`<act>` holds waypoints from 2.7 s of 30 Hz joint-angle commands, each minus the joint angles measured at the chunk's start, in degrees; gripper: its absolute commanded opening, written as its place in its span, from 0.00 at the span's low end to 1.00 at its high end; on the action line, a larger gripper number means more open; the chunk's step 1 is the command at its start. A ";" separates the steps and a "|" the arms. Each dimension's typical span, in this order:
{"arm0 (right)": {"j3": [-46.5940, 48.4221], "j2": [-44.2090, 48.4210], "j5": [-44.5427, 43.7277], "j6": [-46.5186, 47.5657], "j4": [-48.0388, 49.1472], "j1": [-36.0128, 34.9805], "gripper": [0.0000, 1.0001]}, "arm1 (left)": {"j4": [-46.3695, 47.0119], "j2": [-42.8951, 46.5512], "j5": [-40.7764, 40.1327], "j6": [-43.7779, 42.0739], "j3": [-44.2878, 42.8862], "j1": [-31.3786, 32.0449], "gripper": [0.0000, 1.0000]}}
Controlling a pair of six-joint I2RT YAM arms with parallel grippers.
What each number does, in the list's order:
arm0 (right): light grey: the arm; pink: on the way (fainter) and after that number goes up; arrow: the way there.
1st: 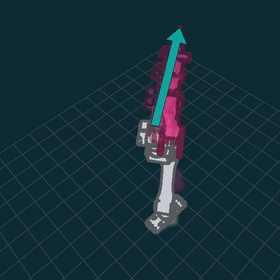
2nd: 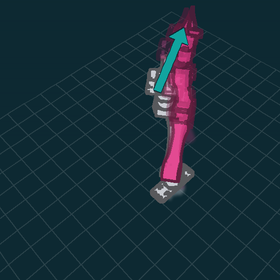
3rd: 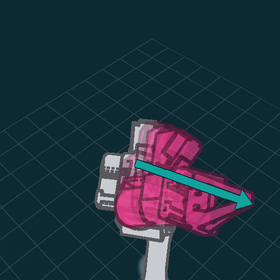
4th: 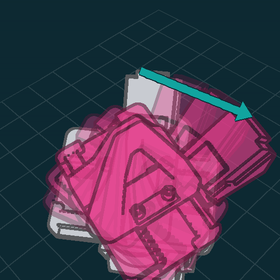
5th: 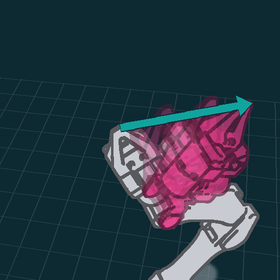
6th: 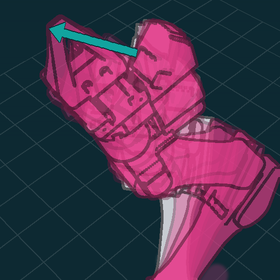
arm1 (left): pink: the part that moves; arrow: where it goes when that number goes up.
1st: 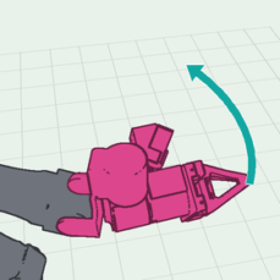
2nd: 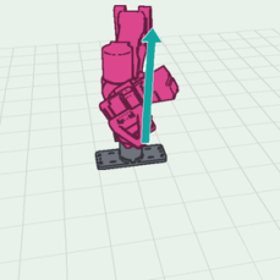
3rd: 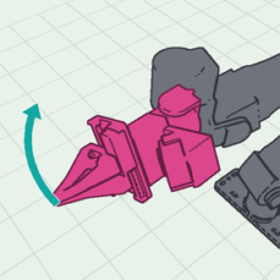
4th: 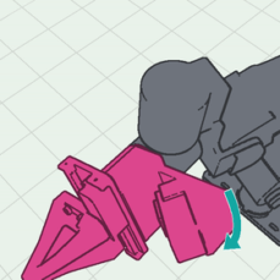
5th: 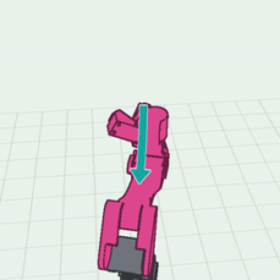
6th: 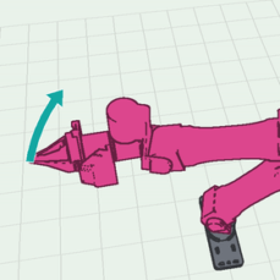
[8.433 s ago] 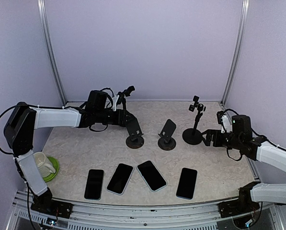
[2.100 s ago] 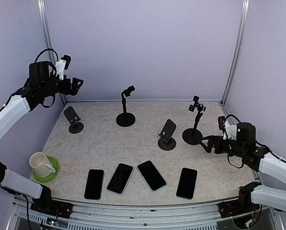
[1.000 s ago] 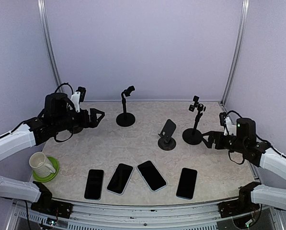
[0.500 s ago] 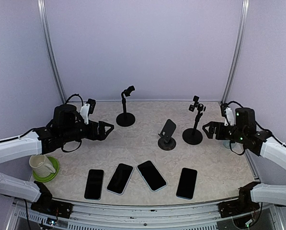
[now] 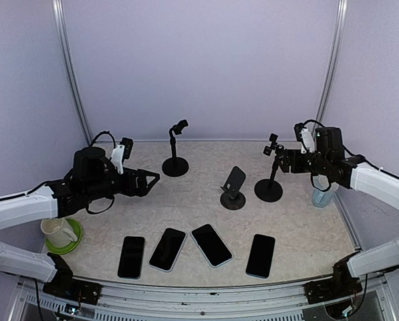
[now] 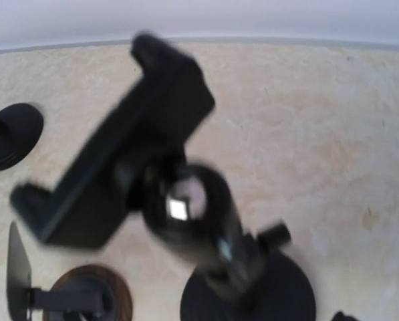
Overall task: Place the phone on the phone stand
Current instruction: Pick up the phone stand at the center of the board, then place the phone stand at the center of the board.
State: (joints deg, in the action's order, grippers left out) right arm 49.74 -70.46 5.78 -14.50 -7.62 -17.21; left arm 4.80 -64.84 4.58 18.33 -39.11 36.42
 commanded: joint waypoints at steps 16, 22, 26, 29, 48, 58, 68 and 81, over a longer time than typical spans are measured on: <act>10.61 -14.79 -0.60 8.53 4.56 -0.45 0.68 | 0.45 3.05 0.72 0.92 2.12 0.31 0.99; 9.94 -15.68 -0.63 8.15 6.81 -0.53 0.62 | 0.48 2.92 0.87 1.03 2.11 0.37 0.99; 9.26 -15.38 1.32 9.05 8.71 -0.46 0.51 | 0.43 2.91 0.85 0.92 2.03 0.31 0.99; 9.36 -15.39 2.75 9.70 9.58 -0.47 0.46 | 0.60 2.71 0.97 1.09 2.02 0.35 0.99; 20.44 -22.52 16.45 15.03 15.83 -0.56 0.15 | 0.99 2.62 1.99 2.41 1.89 0.33 0.99; 38.44 -35.82 19.89 21.16 9.25 -2.79 0.14 | 1.36 2.48 2.36 2.50 1.67 0.48 0.99; 52.04 -45.70 19.95 25.58 1.31 -5.47 0.17 | 1.01 2.73 2.05 4.10 1.52 0.80 0.99; 53.97 -48.57 21.03 26.39 -0.76 -6.53 0.41 | 0.98 3.35 1.75 4.39 2.61 1.11 0.99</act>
State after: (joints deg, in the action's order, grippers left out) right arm 100.84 -119.09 25.67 11.09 -10.48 -23.07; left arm 4.73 -62.22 6.22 22.52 -37.21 37.01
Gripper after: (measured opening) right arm 0.344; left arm 0.988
